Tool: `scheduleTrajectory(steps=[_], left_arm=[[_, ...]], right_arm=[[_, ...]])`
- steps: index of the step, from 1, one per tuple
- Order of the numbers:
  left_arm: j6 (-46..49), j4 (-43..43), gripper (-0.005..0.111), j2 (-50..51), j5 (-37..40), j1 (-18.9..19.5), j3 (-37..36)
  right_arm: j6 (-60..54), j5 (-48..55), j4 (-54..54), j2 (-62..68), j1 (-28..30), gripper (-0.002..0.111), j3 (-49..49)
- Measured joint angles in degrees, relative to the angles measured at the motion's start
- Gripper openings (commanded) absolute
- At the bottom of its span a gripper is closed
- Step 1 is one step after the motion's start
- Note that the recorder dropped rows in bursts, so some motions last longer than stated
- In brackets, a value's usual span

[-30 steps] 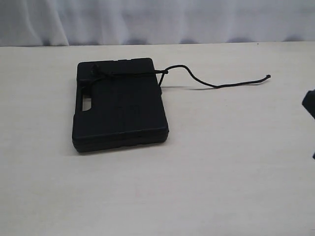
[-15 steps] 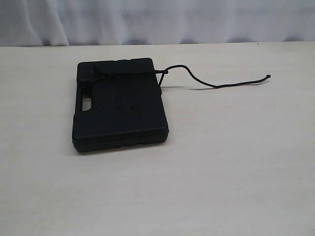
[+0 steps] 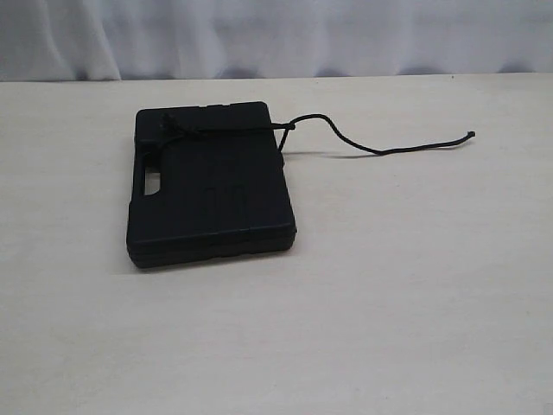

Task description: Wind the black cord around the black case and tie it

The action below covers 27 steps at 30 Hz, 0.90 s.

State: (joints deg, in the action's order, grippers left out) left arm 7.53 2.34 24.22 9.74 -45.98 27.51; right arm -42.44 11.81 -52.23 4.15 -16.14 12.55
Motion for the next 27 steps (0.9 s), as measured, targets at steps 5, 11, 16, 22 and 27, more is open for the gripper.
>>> scheduleTrajectory(steps=[5,11,16,22,27], left_arm=[[0.0,0.0,0.0,0.0,0.0,0.0,0.0],[0.0,0.0,0.0,0.0,0.0,0.0,0.0],[0.0,0.0,0.0,-0.3,0.2,3.2,0.0],[0.0,0.0,0.0,-4.6,0.7,11.2,-1.2],[0.0,0.0,0.0,-10.5,0.0,21.5,-4.4]], right_arm=[[0.0,0.1,0.0,0.0,0.0,0.004,0.0],[0.0,0.1,0.0,0.0,0.0,0.004,0.0],[0.0,0.1,0.0,0.0,0.0,0.004,0.0],[0.0,0.1,0.0,0.0,0.0,0.004,0.0],[0.0,0.1,0.0,0.0,0.0,0.004,0.0]])
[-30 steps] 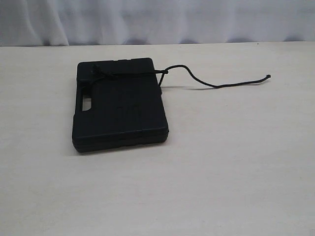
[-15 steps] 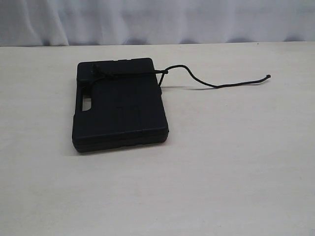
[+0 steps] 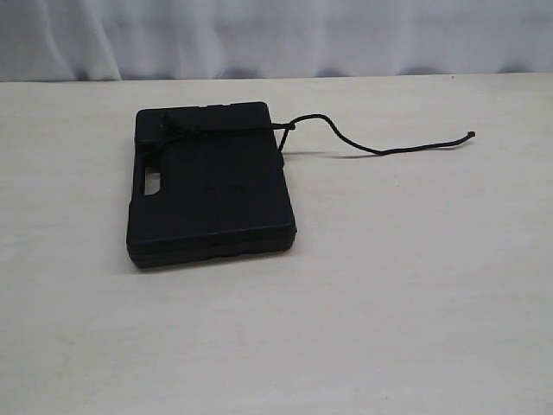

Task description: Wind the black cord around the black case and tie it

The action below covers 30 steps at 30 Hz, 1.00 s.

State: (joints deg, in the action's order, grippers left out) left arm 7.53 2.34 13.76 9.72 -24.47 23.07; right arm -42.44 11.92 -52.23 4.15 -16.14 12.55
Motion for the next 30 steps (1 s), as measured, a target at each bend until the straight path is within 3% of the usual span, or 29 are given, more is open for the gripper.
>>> scheduleTrajectory(steps=[9,11,20,30], left_arm=[[0.0,2.9,0.0,-12.7,-4.9,17.0,-9.4],[0.0,3.2,0.0,-13.2,-5.8,19.4,-11.8],[0.0,2.6,0.0,-13.2,-10.6,20.5,-22.4],[-1.1,-2.9,0.0,-13.2,-7.1,20.5,-22.9]], right_arm=[[0.0,0.0,0.0,0.0,0.0,0.004,0.0],[0.0,0.0,0.0,0.0,0.0,0.004,0.0],[0.0,0.1,0.0,-0.2,0.0,0.004,0.0],[0.0,0.1,0.0,-0.2,0.0,0.004,0.0]])
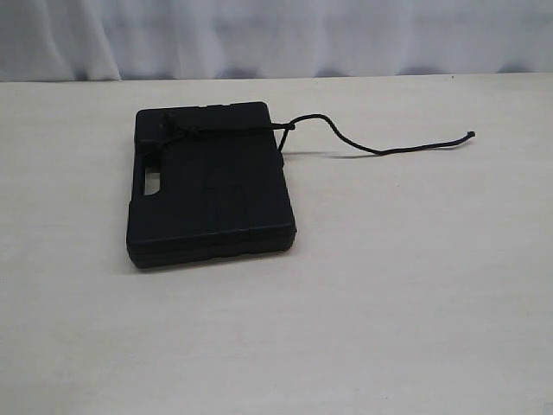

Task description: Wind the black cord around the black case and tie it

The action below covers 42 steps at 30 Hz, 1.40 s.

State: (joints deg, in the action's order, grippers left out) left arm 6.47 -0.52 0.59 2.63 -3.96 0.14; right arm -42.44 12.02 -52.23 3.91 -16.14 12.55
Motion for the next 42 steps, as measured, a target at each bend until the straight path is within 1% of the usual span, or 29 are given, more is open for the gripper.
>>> scheduleTrajectory(steps=[2,5,12,17,42], left_arm=[[-3.2,-2.5,0.0,0.0,3.4,0.0,0.0],[-4.7,-4.0,0.0,0.0,7.7,0.0,0.0],[-5.1,-4.6,0.0,0.0,9.6,0.0,0.0],[-5.1,-4.6,0.0,0.0,12.6,0.0,0.0],[-5.3,-4.6,0.0,0.0,13.8,0.0,0.0]], right_arm=[[0.0,0.0,0.0,0.0,0.0,0.004,0.0],[0.0,0.0,0.0,0.0,0.0,0.004,0.0],[0.0,0.0,0.0,0.0,0.0,0.004,0.0],[0.0,0.0,0.0,0.0,0.0,0.004,0.0],[0.0,0.0,0.0,0.0,0.0,0.004,0.0]])
